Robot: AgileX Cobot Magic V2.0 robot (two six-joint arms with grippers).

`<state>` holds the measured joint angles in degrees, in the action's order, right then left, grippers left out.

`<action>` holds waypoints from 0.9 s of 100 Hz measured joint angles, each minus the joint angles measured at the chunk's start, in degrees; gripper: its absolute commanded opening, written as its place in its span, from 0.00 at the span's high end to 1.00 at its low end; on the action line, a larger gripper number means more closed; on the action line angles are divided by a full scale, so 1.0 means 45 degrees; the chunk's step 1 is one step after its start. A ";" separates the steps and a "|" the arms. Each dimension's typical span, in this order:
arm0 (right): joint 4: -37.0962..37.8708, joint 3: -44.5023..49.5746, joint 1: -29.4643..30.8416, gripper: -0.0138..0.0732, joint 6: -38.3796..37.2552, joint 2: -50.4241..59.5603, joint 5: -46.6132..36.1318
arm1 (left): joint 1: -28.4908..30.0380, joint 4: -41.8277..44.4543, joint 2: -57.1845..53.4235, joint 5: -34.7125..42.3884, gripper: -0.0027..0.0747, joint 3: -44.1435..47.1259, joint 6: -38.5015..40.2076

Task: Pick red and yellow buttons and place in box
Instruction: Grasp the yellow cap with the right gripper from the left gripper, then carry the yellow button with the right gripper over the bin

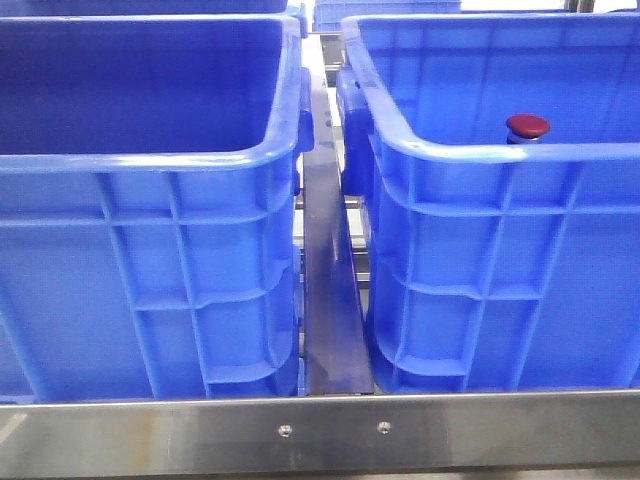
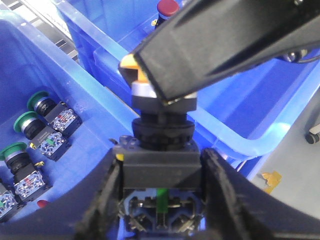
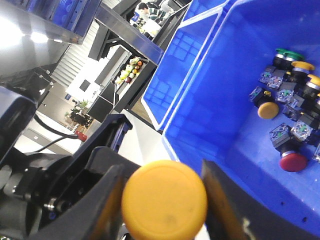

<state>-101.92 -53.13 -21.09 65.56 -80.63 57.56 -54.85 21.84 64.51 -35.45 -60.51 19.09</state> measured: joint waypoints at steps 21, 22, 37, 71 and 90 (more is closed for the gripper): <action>0.0007 0.0000 0.0000 0.60 0.0162 0.0000 0.0019 | 0.0000 0.0000 0.0000 0.0000 0.69 0.0000 0.0000; 0.0007 0.0000 0.0000 0.60 0.0165 0.0000 0.0019 | 0.0000 0.0000 0.0000 0.0000 0.65 0.0000 0.0000; 0.0066 0.0000 0.0000 0.60 0.0430 0.0000 0.0028 | 0.0000 0.0000 0.0000 -0.0135 0.30 0.0000 -0.0009; 0.0121 -0.0340 0.0167 0.60 0.1354 0.0000 -0.0871 | 0.0096 0.0171 -0.0108 -0.0330 0.23 0.0000 0.0219; 0.0121 -0.0487 0.1469 0.60 0.1865 0.0125 -0.1400 | 0.1205 0.0221 -0.0633 -0.0603 0.23 0.0127 0.0618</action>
<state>-101.37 -55.32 -14.48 73.95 -80.07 51.26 -49.43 22.83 61.66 -38.17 -59.94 21.87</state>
